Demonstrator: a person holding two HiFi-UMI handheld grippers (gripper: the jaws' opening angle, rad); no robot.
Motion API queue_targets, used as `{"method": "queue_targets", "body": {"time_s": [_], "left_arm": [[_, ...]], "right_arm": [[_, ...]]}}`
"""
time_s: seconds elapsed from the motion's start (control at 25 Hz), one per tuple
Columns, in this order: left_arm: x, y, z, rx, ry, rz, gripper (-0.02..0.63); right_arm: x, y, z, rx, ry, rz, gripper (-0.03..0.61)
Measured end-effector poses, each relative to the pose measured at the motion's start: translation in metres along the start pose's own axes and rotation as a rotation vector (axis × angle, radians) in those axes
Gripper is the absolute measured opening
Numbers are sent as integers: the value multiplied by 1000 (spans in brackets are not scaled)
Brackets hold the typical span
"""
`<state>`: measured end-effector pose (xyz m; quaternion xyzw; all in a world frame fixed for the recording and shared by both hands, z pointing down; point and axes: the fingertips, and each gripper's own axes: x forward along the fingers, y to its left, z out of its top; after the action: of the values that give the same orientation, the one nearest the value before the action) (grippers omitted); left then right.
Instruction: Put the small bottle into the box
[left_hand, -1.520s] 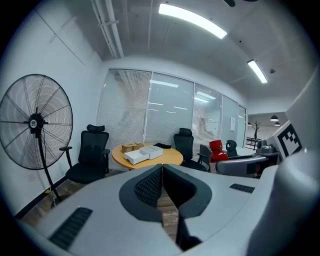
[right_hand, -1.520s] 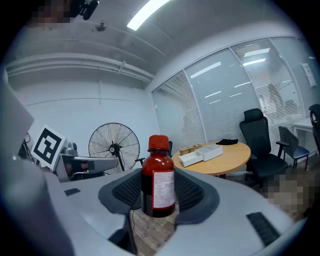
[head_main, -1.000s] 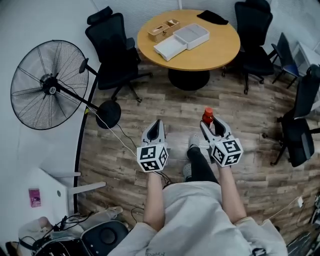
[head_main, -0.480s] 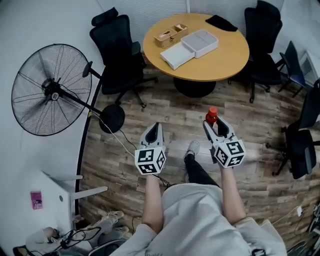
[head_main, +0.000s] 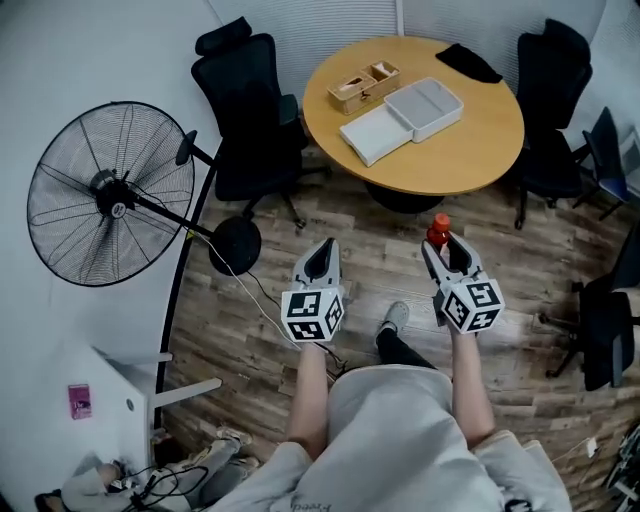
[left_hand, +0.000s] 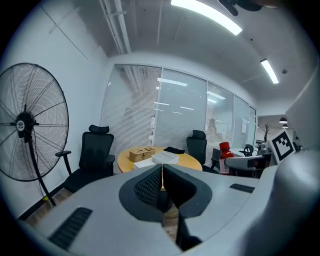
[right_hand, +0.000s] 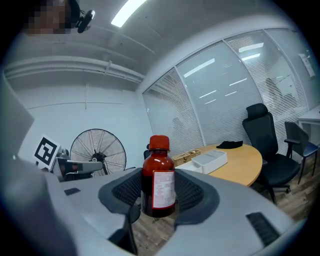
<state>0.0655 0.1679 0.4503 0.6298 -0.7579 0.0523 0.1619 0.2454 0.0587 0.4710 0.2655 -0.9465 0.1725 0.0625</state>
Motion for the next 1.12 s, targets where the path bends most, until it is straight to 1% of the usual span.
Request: {"method": "queue_targets", "body": {"time_s": [0.16,0.36,0.76,0.88,1.12], "left_arm": [[27,17,12,7,7,19,29],[62,32,30,6,-14,30,29],[126,48,52,12,-32,48,29],[133,51,50,12,-21,58,29],[138,63,33,6,28,91,29]], "right_arm": [[35,-9,11,2,6,22,209],[68,-25,27,-3,-8,31,209],[123,-66,39,6,-1,50,209],[131,-74,39,14,8,57,209],[135,-86,29,44,28,56,209]]}}
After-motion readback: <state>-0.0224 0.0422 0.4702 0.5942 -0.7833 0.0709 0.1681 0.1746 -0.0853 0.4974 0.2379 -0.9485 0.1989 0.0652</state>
